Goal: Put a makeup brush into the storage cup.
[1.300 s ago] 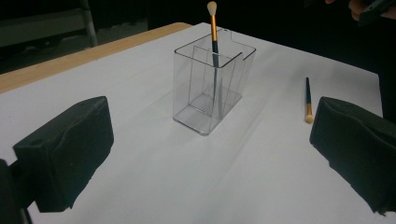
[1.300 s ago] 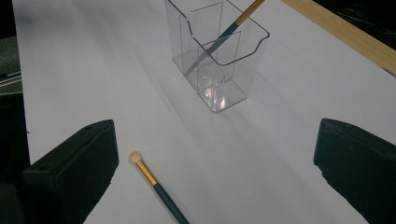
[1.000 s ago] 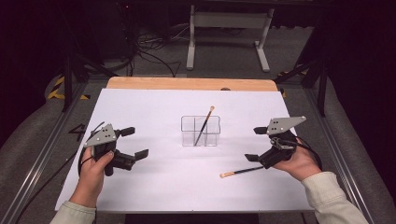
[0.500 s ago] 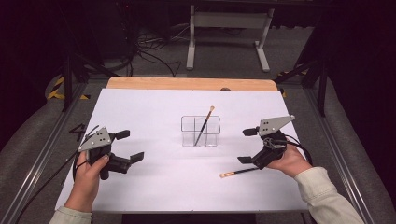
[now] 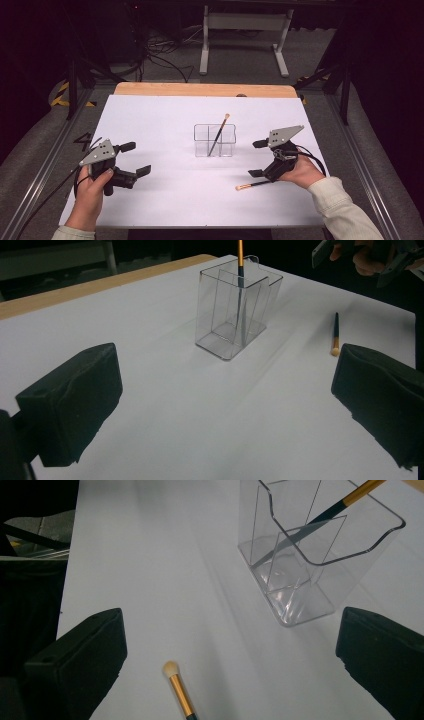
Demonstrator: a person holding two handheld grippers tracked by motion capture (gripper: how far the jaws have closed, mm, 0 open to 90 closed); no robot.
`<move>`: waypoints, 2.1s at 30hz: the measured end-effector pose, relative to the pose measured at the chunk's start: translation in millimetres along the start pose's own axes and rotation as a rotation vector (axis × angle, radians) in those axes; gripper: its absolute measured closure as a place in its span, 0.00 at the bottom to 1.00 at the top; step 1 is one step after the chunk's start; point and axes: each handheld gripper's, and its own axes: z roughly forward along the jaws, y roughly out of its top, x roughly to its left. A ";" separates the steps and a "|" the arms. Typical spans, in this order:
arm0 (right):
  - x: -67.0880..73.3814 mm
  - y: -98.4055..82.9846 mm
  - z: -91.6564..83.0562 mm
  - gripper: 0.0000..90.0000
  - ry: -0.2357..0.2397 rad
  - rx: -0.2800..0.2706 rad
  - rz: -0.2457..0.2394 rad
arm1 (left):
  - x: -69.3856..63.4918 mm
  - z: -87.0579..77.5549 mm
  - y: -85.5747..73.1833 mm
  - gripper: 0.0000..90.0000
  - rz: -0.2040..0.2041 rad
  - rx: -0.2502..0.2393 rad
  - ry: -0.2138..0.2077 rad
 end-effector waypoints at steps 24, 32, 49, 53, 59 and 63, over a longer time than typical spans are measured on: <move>0.8 -9.1 15.6 0.03 0.015 0.247 -0.044 | -0.9 2.7 -2.8 0.01 0.001 0.018 -0.007; 3.6 -9.9 22.0 0.04 0.018 0.333 -0.066 | -0.6 4.1 -3.9 0.01 0.002 0.000 -0.015; 7.6 -12.5 27.3 0.06 0.030 0.431 -0.083 | 0.7 4.1 -3.7 0.01 -0.001 -0.038 -0.031; 8.7 -12.8 29.1 0.07 0.039 0.461 -0.084 | 0.7 4.5 -3.3 0.01 0.000 -0.033 -0.036; 11.3 -12.6 31.3 0.08 0.048 0.513 -0.079 | 0.8 5.1 -3.3 0.01 0.003 -0.032 -0.038; 13.3 -13.0 34.8 0.09 0.047 0.553 -0.105 | 0.7 5.0 -2.9 0.01 0.005 -0.032 -0.038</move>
